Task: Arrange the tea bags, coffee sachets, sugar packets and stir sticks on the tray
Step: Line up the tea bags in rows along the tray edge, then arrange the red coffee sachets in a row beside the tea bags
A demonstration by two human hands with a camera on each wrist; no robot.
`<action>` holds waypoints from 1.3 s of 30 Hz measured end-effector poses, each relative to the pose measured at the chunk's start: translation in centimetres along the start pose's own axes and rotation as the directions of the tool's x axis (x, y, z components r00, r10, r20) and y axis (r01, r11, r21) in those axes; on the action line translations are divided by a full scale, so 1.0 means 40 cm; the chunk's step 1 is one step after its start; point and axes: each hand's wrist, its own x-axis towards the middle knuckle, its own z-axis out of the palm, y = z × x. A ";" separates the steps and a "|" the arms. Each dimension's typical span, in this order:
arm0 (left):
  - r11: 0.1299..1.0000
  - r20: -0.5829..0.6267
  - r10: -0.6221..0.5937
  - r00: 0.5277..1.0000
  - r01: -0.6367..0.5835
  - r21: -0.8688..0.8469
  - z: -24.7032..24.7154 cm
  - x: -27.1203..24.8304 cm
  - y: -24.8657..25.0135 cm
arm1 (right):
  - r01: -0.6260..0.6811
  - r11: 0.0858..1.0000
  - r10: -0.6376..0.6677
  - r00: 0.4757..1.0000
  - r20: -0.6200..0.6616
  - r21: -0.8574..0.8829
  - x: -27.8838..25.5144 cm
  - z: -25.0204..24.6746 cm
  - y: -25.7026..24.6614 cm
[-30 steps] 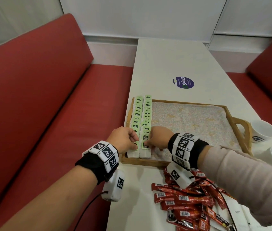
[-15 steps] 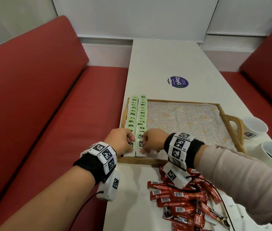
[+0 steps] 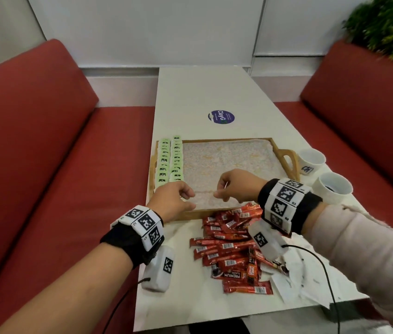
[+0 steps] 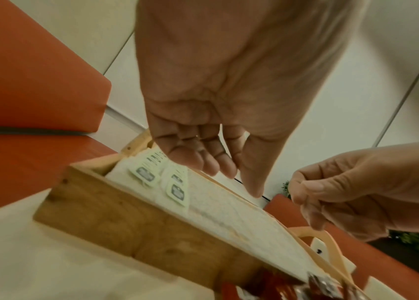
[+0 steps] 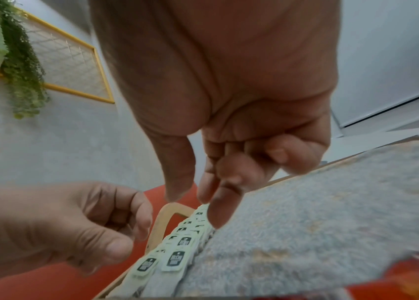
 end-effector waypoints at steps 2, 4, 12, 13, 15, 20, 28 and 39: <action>1.000 0.024 0.008 1.000 -0.008 -0.004 0.020 -0.014 0.013 | 0.006 1.000 -0.006 0.999 -0.037 0.002 -0.030 -0.001 0.024; 1.000 0.057 0.017 0.998 -0.016 -0.016 0.042 -0.025 0.024 | 0.011 0.999 -0.013 0.999 -0.040 -0.049 -0.059 0.001 0.048; 0.999 0.115 0.022 0.993 -0.018 -0.035 0.109 -0.045 0.053 | -0.025 0.921 0.035 0.999 0.019 -0.390 -0.103 0.013 0.127; 0.999 0.124 0.019 0.992 -0.013 -0.043 0.115 -0.046 0.056 | -0.022 0.906 0.040 0.999 0.034 -0.424 -0.104 0.016 0.133; 0.999 0.140 0.012 0.990 -0.006 -0.045 0.126 -0.046 0.065 | 0.005 0.862 0.022 0.999 0.047 -0.506 -0.100 0.023 0.144; 0.999 0.140 -0.009 0.990 0.014 -0.041 0.150 -0.047 0.075 | 0.093 0.764 -0.095 0.995 0.031 -0.638 -0.079 0.041 0.154; 0.996 0.116 -0.071 0.991 0.076 -0.041 0.174 -0.050 0.077 | 0.163 0.687 -0.192 0.981 0.039 -0.708 -0.061 0.051 0.162; 0.996 0.101 -0.082 0.991 0.086 -0.035 0.177 -0.061 0.070 | 0.249 0.610 -0.238 0.963 0.126 -0.753 -0.060 0.058 0.173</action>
